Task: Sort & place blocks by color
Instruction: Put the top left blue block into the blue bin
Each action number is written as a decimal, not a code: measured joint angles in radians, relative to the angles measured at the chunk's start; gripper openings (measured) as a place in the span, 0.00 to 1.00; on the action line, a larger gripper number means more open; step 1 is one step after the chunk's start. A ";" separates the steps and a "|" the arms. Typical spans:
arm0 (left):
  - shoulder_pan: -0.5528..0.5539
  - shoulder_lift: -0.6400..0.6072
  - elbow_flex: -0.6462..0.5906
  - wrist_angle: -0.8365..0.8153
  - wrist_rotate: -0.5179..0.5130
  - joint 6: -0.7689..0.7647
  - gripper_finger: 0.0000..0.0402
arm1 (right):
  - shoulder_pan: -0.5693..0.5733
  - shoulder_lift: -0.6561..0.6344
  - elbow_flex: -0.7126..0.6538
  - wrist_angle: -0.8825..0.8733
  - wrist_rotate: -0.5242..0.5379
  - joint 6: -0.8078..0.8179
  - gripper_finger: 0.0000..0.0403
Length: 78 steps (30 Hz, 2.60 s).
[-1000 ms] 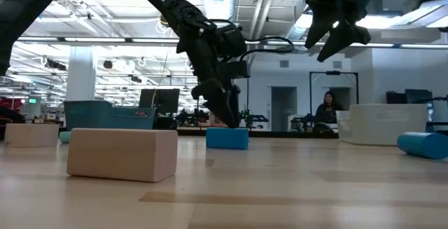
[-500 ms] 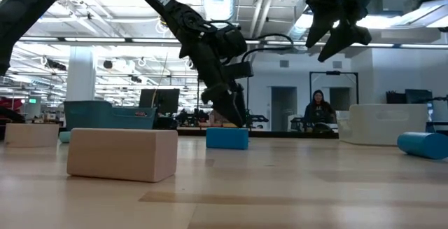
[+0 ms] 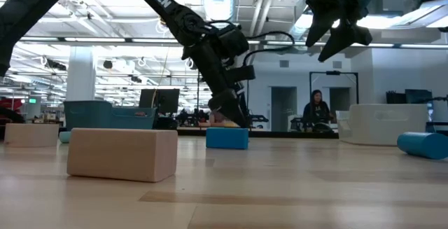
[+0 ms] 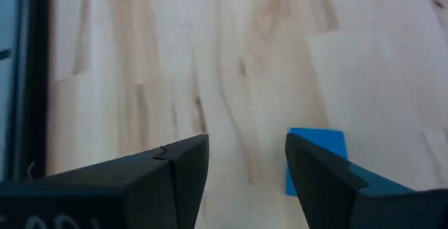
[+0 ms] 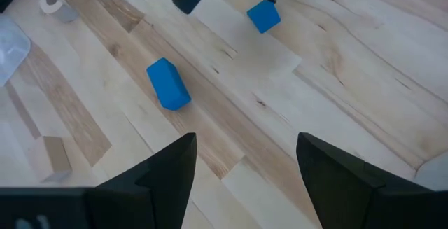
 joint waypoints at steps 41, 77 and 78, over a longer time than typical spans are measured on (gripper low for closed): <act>-0.043 0.008 0.035 -0.097 0.165 -0.137 0.45 | 0.050 0.000 0.000 -0.002 -0.003 0.033 0.67; -0.051 0.017 0.006 -0.257 0.068 -0.366 0.46 | 0.076 0.000 0.000 -0.007 -0.002 0.019 0.67; -0.048 0.012 0.006 -0.264 0.066 -0.369 0.48 | 0.074 0.000 0.000 -0.007 -0.002 0.010 0.67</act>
